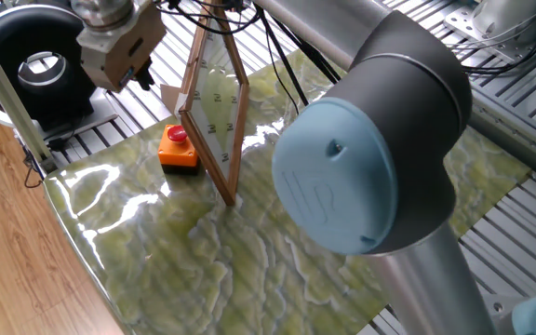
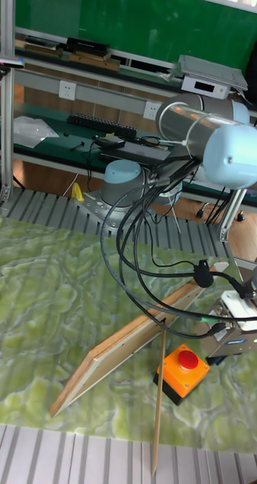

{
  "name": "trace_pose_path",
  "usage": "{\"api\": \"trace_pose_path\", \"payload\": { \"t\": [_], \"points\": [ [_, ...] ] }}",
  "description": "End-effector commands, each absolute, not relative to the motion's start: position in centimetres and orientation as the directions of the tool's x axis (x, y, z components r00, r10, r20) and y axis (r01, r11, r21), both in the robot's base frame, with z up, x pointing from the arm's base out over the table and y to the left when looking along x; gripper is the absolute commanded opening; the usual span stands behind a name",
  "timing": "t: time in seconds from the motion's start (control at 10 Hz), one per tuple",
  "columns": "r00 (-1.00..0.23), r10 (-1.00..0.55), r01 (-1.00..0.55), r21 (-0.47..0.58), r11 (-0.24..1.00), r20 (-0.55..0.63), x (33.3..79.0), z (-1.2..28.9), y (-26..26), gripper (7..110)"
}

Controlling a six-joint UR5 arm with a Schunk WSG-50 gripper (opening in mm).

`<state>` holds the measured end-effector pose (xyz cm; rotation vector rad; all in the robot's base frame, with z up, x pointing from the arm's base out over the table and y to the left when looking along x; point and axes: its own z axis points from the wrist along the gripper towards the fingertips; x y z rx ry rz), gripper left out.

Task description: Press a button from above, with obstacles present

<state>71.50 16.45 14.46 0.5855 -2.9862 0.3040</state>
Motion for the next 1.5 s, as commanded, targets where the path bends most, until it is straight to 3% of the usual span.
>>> {"api": "trace_pose_path", "payload": {
  "t": [0.0,1.4],
  "points": [
    [-0.914,-0.38,-0.4,-0.167,0.901,0.141,70.2,13.4,16.3,7],
    [-0.894,-0.413,-0.44,-0.174,0.881,0.173,69.3,11.0,16.1,7]
  ]
}}
